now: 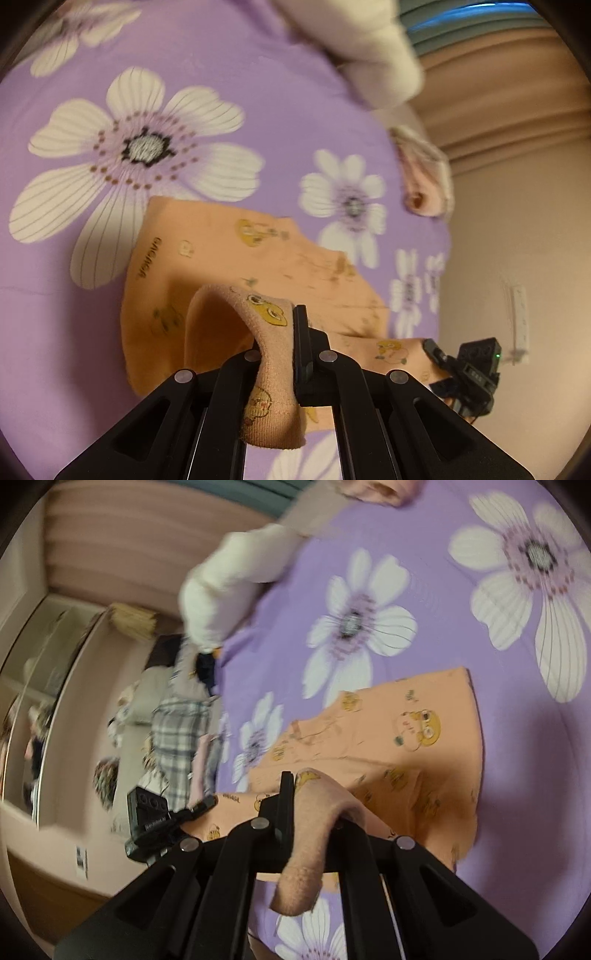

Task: Fold small clothes
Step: 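Lay the hem down on the shirt and open both grippers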

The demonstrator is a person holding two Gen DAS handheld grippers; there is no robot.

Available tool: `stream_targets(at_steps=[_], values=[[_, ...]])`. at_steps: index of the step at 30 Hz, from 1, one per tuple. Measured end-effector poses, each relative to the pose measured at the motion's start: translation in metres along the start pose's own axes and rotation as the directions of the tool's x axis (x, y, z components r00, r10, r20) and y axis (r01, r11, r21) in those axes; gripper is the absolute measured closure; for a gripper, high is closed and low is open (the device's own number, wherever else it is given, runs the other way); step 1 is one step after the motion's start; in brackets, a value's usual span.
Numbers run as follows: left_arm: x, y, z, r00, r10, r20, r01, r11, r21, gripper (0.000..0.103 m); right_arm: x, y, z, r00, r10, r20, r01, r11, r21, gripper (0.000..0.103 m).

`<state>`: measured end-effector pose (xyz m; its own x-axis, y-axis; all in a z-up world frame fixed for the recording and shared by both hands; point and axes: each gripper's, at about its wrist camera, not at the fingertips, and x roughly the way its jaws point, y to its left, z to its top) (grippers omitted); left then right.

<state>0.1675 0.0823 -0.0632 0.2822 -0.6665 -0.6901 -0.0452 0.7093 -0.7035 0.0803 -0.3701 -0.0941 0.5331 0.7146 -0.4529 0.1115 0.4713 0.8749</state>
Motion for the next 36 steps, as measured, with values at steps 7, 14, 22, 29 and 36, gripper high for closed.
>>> stream_targets(at_steps=[7,14,22,29,36], values=[[0.042,0.025,0.031,0.996,0.049,-0.071,-0.059,0.987,-0.148,0.103,0.044,-0.031,0.032,0.996,-0.056,-0.066,0.067,0.982,0.177,0.096],[0.055,0.051,0.054,0.994,-0.034,-0.103,-0.007,0.928,-0.373,0.103,0.055,-0.063,0.055,0.996,-0.038,-0.077,0.065,0.921,0.385,0.079],[0.034,0.066,0.078,0.993,-0.083,0.081,0.112,0.872,-0.476,0.050,0.037,-0.078,0.074,0.996,0.067,0.066,-0.093,0.830,0.549,0.050],[0.003,0.058,0.070,0.996,0.026,0.090,0.004,0.950,-0.312,0.050,0.000,-0.054,0.077,0.991,0.012,0.132,-0.061,0.927,0.369,0.047],[-0.025,0.047,0.017,0.994,0.074,0.078,-0.070,0.996,-0.056,0.050,-0.039,-0.021,0.026,0.987,-0.135,0.082,0.135,0.991,0.009,0.052]])
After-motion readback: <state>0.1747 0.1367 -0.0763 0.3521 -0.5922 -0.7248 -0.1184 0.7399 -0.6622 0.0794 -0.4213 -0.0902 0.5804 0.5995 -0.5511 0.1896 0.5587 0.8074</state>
